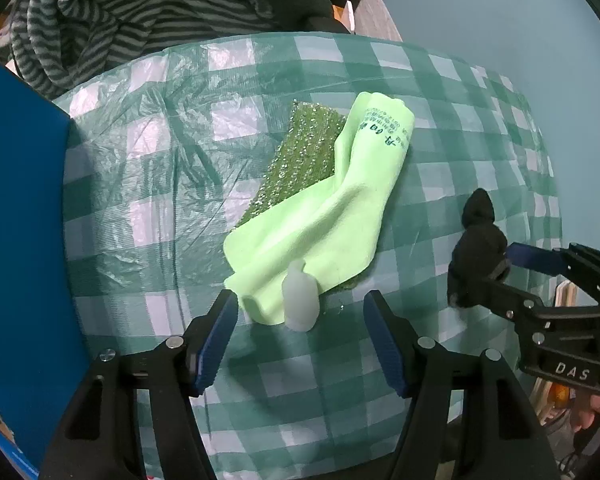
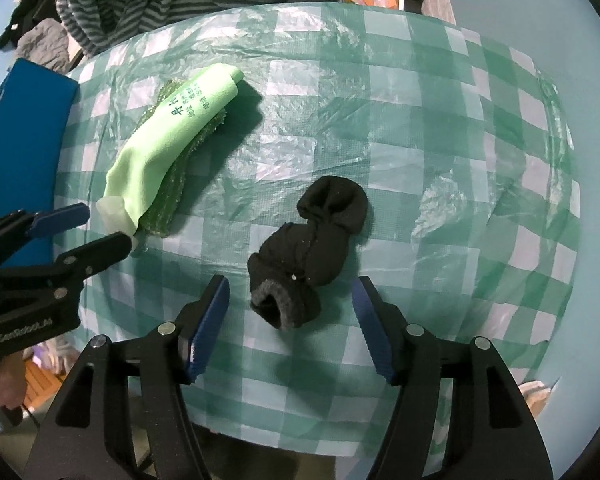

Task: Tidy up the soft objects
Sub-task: 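Close the left tool on the small white plastic piece while the right tool lifts the black sock, then carry the black sock and white piece over the box with both tools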

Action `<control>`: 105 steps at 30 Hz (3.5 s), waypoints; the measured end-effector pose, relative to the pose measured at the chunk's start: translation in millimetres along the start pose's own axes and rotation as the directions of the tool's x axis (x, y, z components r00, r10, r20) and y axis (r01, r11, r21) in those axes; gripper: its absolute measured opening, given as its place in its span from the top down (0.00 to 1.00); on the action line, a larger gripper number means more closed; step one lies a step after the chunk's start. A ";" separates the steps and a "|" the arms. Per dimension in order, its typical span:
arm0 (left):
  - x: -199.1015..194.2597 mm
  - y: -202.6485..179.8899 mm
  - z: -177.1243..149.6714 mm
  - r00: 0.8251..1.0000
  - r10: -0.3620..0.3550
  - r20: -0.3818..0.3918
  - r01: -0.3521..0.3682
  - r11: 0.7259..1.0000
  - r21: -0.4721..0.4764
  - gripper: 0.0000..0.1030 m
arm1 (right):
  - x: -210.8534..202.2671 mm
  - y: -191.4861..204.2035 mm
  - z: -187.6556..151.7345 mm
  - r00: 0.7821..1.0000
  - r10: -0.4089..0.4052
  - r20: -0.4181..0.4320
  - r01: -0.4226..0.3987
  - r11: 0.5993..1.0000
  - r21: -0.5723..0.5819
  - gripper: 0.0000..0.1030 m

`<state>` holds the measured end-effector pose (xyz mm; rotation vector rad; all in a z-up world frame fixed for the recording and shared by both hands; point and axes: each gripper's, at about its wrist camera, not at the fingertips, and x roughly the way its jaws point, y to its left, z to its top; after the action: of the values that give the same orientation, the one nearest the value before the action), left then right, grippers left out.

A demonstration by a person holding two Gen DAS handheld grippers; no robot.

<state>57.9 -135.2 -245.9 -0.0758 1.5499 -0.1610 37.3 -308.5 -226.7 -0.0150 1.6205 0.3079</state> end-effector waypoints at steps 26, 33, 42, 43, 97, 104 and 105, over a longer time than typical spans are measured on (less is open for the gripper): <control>-6.1 17.0 -17.2 0.999 -0.046 0.003 0.046 0.997 -0.058 0.85 | 2.6 1.3 10.6 1.000 -0.006 -0.003 0.006 1.000 -0.002 0.30; -17.3 24.6 -26.5 0.999 -0.031 0.012 0.031 0.999 -0.045 0.85 | 23.0 7.3 9.8 0.998 -0.035 -0.043 0.035 0.999 0.001 0.31; -29.4 30.1 -35.8 1.000 -0.006 0.027 0.007 1.000 -0.020 0.85 | 22.0 14.5 5.8 1.000 -0.019 -0.017 0.019 1.000 0.005 0.59; -31.5 31.1 -36.4 1.000 -0.002 0.031 0.003 1.000 -0.014 0.85 | 19.5 15.3 6.4 1.000 -0.019 -0.012 0.019 1.000 0.001 0.59; -160.0 140.9 -62.7 0.970 0.078 0.228 -0.061 0.995 -0.081 0.85 | -92.6 222.8 29.3 0.983 0.087 0.164 -0.024 0.935 -0.354 0.59; -168.0 168.2 -71.9 0.965 0.103 0.241 -0.069 0.987 -0.144 0.85 | -95.6 257.4 35.5 0.980 0.104 0.168 -0.024 0.907 -0.420 0.59; -168.8 172.1 -72.7 0.964 0.106 0.242 -0.070 0.986 -0.152 0.85 | -96.0 262.7 36.3 0.980 0.107 0.168 -0.025 0.903 -0.429 0.59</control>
<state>-7.4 63.9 -106.5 -0.1346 1.3083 0.0301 28.9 -65.1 -84.4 -0.2576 1.3411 0.6933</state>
